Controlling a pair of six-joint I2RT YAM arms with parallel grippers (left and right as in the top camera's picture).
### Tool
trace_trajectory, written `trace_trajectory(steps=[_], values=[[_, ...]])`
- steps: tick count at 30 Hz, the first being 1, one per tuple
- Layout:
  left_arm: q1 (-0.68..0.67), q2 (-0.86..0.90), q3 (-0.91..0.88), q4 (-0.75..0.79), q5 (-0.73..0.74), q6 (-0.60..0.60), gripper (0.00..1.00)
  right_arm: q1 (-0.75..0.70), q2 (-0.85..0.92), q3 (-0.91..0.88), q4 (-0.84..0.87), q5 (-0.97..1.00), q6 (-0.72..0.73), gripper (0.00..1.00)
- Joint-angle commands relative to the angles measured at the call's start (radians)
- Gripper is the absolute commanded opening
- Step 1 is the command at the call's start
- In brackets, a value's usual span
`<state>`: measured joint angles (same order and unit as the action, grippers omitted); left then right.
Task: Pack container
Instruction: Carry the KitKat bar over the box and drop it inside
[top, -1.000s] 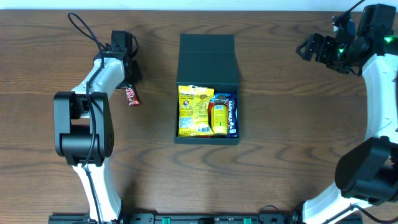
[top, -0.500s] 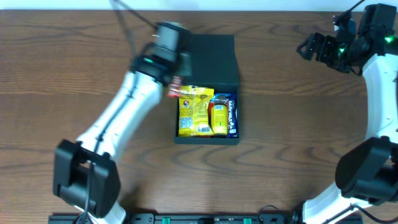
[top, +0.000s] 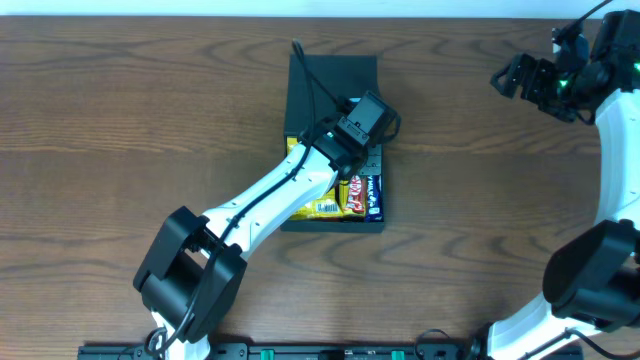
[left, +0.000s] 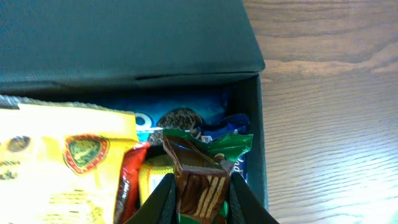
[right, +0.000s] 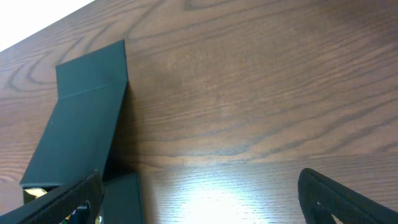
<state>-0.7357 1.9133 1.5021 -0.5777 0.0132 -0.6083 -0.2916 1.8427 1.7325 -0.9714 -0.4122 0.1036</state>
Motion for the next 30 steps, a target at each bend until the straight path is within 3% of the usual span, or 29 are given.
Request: trace_trajectory(steps=[1, 7, 8, 9, 10, 11, 14, 20, 22, 23, 24, 25, 26, 30], values=[[0.003, -0.006, 0.01, -0.008, 0.04, -0.081, 0.06, -0.008, 0.0, 0.001, -0.002, -0.011, 0.016, 0.99], [0.002, -0.006, 0.01, -0.021, 0.04, -0.089, 0.06, -0.008, 0.0, 0.001, -0.002, -0.011, 0.016, 0.99], [0.002, -0.006, 0.01, -0.021, 0.04, -0.089, 0.11, -0.008, 0.0, 0.001, -0.001, -0.011, 0.016, 0.99], [0.002, -0.006, 0.01, -0.021, 0.039, -0.087, 0.54, -0.008, 0.0, 0.001, -0.001, -0.011, 0.016, 0.99], [0.003, -0.006, 0.01, -0.02, 0.04, -0.087, 0.83, -0.008, 0.0, 0.001, -0.001, -0.011, 0.016, 0.99], [0.003, -0.006, 0.01, -0.019, 0.039, -0.087, 0.91, -0.008, 0.0, 0.001, -0.001, -0.011, 0.016, 0.99], [0.007, -0.006, 0.01, -0.006, 0.03, -0.082, 0.91, -0.008, 0.0, 0.001, -0.001, -0.011, 0.016, 0.99], [0.029, -0.024, 0.023, 0.037, 0.022, -0.042, 0.83, -0.008, 0.0, 0.001, -0.002, -0.011, 0.015, 0.99], [0.05, -0.045, 0.034, 0.035, -0.031, -0.032, 0.76, -0.008, 0.0, 0.001, -0.002, -0.011, 0.015, 0.99], [0.063, -0.06, 0.035, 0.036, -0.067, -0.017, 0.63, -0.008, 0.0, 0.001, -0.002, -0.011, 0.015, 0.81], [0.082, -0.08, 0.035, 0.031, -0.122, -0.015, 0.44, -0.008, 0.0, 0.001, -0.002, -0.011, 0.015, 0.62], [0.099, -0.095, 0.035, 0.023, -0.164, -0.013, 0.11, -0.008, 0.0, 0.001, -0.002, -0.011, 0.015, 0.3], [0.117, -0.11, 0.035, 0.014, -0.196, 0.007, 0.06, -0.008, 0.0, 0.001, -0.002, -0.011, 0.015, 0.05], [0.211, -0.173, 0.035, 0.005, -0.233, 0.203, 0.06, -0.003, 0.0, 0.001, -0.013, -0.01, 0.057, 0.02]])
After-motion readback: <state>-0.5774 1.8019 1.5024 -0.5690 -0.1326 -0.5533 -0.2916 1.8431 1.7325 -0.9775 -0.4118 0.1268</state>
